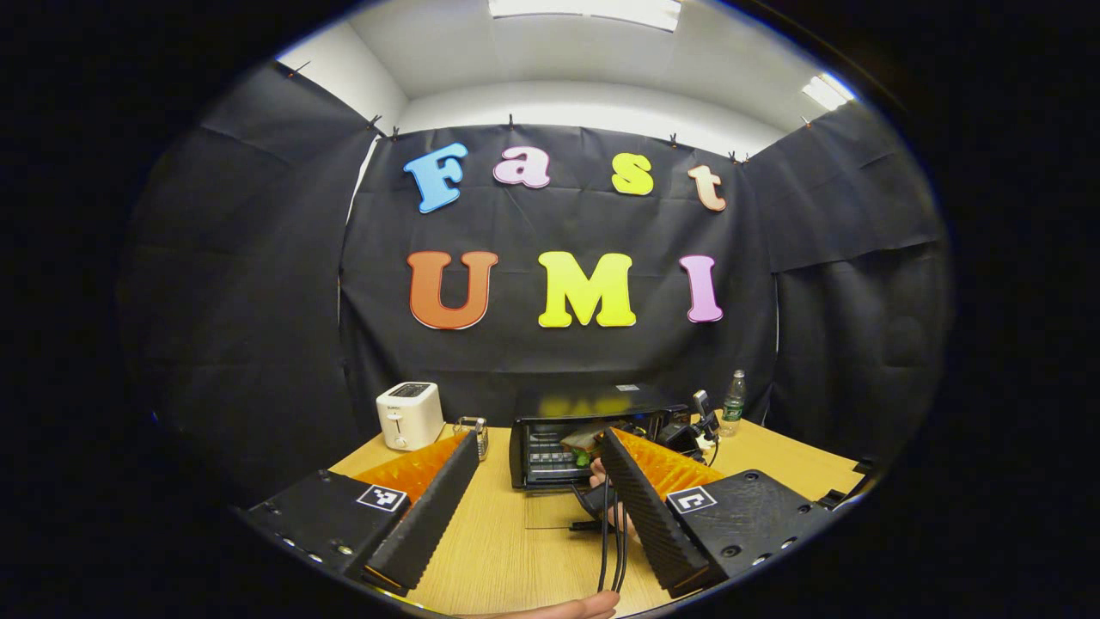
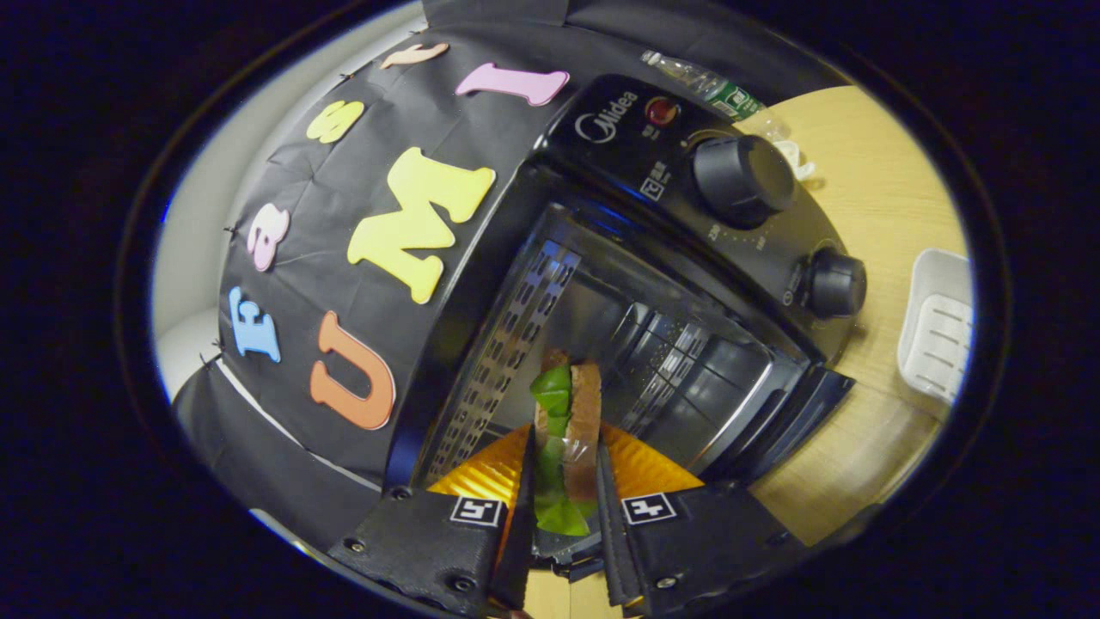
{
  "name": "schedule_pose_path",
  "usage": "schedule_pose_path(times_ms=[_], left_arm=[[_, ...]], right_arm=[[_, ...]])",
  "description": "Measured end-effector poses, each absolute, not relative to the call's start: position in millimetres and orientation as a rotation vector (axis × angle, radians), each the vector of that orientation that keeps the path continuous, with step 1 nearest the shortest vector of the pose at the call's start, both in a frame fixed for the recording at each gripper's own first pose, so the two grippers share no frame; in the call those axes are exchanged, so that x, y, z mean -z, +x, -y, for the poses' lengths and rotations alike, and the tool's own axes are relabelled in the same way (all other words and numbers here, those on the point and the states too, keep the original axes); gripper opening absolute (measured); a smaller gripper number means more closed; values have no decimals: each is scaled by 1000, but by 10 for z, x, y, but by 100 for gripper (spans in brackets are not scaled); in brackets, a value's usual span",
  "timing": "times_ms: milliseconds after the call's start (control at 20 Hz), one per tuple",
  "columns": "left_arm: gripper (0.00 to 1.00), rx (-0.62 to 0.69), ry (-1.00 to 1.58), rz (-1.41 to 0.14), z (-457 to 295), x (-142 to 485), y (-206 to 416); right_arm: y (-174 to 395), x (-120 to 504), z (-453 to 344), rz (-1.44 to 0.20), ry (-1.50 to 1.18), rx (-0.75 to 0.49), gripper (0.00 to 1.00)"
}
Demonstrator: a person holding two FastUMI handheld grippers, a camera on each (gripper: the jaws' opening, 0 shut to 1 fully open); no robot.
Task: Open the electric oven with the left hand, put the food in, and close the electric oven.
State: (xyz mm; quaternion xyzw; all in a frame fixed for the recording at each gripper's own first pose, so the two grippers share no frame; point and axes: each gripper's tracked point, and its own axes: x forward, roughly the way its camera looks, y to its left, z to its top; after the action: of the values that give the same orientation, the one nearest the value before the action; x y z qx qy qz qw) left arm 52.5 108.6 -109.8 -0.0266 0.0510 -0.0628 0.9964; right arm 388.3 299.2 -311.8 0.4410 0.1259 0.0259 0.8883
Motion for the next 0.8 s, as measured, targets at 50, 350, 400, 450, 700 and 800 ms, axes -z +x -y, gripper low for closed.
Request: schedule_pose_path(times_ms=[50,350,400,450,700,800], left_arm=[[94,123,-55,-106,-1092,1125,529],[94,119,-43,-121,-1139,1224,559],[94,107,-43,-125,-1184,1248,556],[94,99,-44,-131,-1199,1279,556],[94,96,-69,-147,-1233,1349,559],[94,84,-70,-153,-1273,1371,564]], right_arm=[[3913,3153,-3009,-263,917,-50,39],[3942,3200,-2979,-255,835,-45,47],[3947,3190,-2980,-251,797,-50,48],[3954,3188,-2966,-250,767,-46,49],[3950,3263,-2985,-301,661,-24,48],[3939,3272,-3038,-328,610,-34,67]])
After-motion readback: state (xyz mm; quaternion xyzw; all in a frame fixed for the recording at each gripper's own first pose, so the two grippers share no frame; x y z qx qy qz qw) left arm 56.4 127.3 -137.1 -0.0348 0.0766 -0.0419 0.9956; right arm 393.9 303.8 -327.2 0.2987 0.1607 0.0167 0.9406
